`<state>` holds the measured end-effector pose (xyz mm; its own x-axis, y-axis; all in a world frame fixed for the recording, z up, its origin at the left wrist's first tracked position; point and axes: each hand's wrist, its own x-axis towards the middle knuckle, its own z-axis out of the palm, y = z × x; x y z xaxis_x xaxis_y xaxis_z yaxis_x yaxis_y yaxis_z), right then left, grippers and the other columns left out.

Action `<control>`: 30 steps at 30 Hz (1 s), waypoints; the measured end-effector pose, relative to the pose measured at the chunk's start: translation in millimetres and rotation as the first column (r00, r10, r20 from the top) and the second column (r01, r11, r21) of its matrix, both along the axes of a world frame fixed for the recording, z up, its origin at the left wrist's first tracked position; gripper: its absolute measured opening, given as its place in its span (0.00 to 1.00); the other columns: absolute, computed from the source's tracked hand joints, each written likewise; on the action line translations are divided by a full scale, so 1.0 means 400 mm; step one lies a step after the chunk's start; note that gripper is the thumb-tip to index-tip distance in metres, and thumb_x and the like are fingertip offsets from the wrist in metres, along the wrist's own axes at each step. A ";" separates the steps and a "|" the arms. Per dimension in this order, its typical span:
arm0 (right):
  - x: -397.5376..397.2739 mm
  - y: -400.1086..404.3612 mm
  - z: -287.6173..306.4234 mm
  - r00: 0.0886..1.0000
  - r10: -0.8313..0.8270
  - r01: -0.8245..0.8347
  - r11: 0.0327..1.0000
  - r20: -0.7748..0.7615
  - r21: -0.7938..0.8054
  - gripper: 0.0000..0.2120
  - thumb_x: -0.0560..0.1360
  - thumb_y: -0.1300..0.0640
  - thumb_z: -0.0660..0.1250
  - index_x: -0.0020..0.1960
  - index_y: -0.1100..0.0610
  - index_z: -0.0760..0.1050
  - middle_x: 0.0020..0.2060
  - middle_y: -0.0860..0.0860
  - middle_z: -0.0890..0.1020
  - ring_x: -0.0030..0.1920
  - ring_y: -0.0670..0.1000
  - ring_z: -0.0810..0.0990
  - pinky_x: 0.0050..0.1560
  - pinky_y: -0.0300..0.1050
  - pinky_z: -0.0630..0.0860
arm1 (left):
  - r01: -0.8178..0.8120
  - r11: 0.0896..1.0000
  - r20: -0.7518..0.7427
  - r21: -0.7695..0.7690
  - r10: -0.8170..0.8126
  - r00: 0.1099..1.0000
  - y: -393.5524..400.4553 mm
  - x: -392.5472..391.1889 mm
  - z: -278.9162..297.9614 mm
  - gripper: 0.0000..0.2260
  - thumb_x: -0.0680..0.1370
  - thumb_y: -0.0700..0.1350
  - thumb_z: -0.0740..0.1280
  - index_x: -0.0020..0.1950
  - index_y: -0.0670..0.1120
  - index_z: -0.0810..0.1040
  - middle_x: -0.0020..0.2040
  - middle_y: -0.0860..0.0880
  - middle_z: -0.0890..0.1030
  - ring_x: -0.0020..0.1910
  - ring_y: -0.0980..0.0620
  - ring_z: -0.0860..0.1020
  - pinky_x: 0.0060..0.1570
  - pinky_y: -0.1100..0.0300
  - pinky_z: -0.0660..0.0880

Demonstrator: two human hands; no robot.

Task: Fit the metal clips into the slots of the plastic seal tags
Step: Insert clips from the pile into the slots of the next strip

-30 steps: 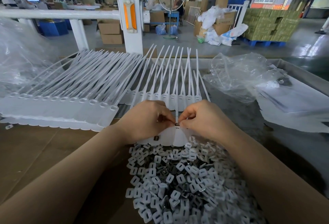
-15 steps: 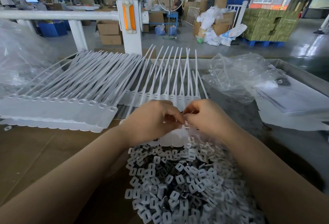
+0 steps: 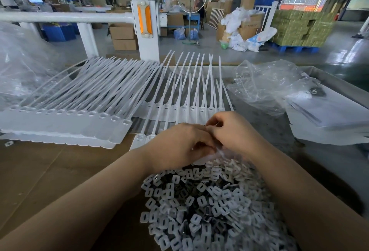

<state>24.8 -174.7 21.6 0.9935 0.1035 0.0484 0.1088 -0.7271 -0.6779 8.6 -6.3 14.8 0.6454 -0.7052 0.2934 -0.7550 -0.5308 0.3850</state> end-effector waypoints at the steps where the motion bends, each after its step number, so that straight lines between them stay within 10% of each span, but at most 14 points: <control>1: 0.000 0.000 0.000 1.000 -0.002 0.002 1.000 0.002 0.018 0.06 0.77 0.54 0.69 0.43 0.46 0.78 0.36 0.44 0.83 0.35 0.42 0.82 0.35 0.38 0.77 | -0.043 0.999 -0.042 -0.031 0.041 0.998 0.001 0.002 -0.003 0.05 0.78 0.45 0.71 0.52 0.50 0.85 0.45 0.60 0.81 0.41 0.63 0.78 0.46 0.71 0.74; 8: -0.005 -0.001 0.010 0.999 0.010 0.002 0.974 -0.050 0.225 0.08 0.75 0.60 0.67 0.40 0.50 0.80 0.31 0.47 0.84 0.31 0.46 0.77 0.37 0.45 0.77 | -0.398 0.834 -0.583 -0.383 0.116 0.804 0.034 0.033 0.009 0.07 0.79 0.39 0.68 0.46 0.49 0.85 0.37 0.52 0.85 0.35 0.59 0.80 0.38 0.70 0.75; 21: -0.012 0.005 0.016 0.994 0.105 -0.099 0.976 -0.022 0.192 0.02 0.75 0.53 0.71 0.43 0.48 0.82 0.37 0.46 0.85 0.33 0.37 0.80 0.33 0.32 0.71 | -0.352 0.891 -0.365 -0.286 0.238 0.900 0.033 0.034 0.007 0.10 0.79 0.38 0.67 0.53 0.53 0.72 0.38 0.55 0.83 0.34 0.59 0.78 0.36 0.68 0.73; 30: -0.009 0.015 -0.014 0.999 0.042 -0.042 0.999 0.021 0.016 0.05 0.76 0.52 0.69 0.42 0.49 0.81 0.35 0.48 0.84 0.38 0.50 0.84 0.42 0.47 0.81 | -0.475 0.848 -0.345 -0.235 0.384 0.856 0.033 0.036 -0.004 0.06 0.76 0.42 0.72 0.49 0.51 0.77 0.37 0.54 0.82 0.34 0.61 0.77 0.34 0.70 0.73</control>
